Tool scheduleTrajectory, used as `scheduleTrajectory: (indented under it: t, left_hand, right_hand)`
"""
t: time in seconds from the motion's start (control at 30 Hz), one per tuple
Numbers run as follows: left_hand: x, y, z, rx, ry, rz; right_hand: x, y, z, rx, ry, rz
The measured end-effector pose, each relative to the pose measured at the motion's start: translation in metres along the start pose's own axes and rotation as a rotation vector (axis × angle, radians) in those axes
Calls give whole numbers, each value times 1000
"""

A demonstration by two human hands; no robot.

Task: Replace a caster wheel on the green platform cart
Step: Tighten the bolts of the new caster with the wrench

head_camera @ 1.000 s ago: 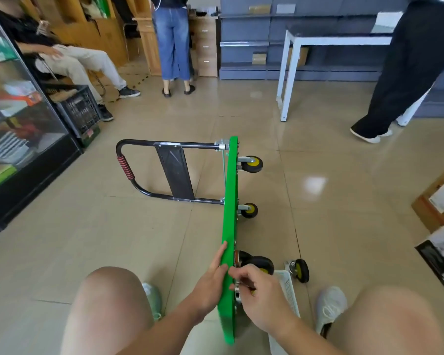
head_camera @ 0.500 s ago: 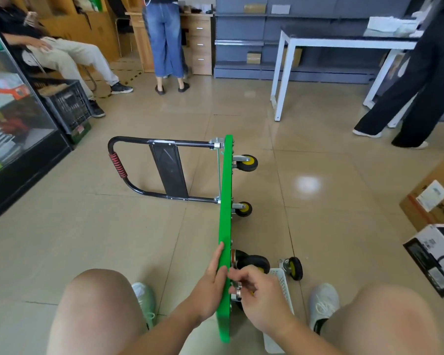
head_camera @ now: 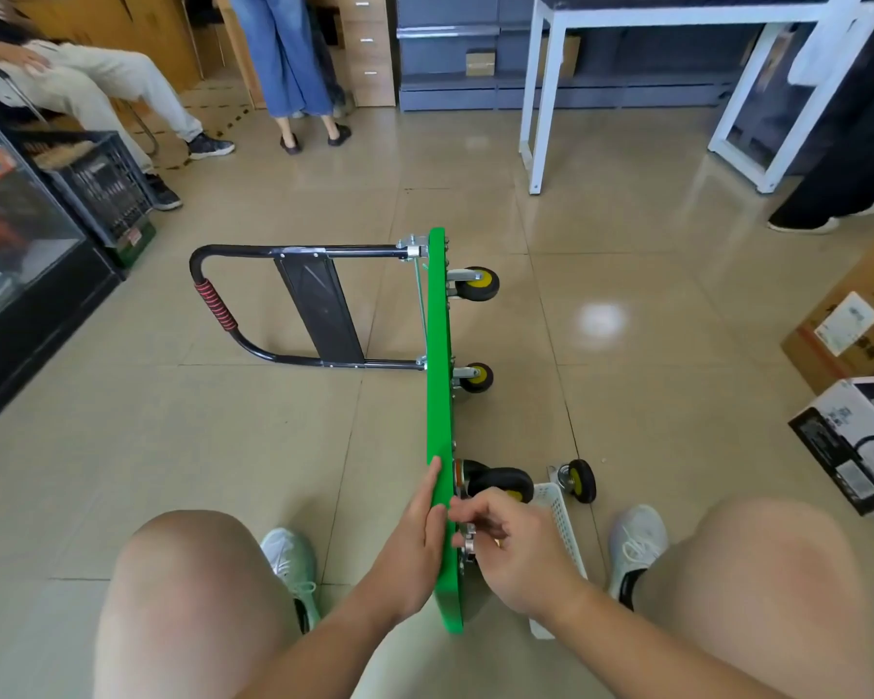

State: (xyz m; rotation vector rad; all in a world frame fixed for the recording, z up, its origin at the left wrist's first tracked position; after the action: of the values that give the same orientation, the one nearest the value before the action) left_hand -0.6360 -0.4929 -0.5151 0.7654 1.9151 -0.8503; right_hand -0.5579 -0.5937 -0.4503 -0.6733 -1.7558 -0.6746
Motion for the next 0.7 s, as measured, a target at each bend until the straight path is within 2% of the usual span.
scheduleTrajectory:
  t: [0.17, 0.37, 0.7]
  left_hand:
    - [-4, 3, -6, 20, 49, 31]
    - [-12, 13, -7, -87, -40, -22]
    - [-5, 15, -1, -112, -67, -51]
  right_hand:
    - [0, 7, -1, 13, -29, 7]
    - [9, 27, 5, 43, -41, 15]
    - [-13, 100, -9, -23, 43, 344]
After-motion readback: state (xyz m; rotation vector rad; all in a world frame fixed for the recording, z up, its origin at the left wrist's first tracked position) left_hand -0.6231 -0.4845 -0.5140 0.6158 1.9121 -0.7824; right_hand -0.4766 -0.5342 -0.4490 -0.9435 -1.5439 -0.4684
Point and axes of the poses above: each hand's wrist, its own y-axis towards the middle knuckle, its own z-axis out of the palm, x = y × z, the point moved 9 cm from there along y, towards the middle knuckle, and after that the axes turned 9 degrees about -x, right-handed, at the moved point
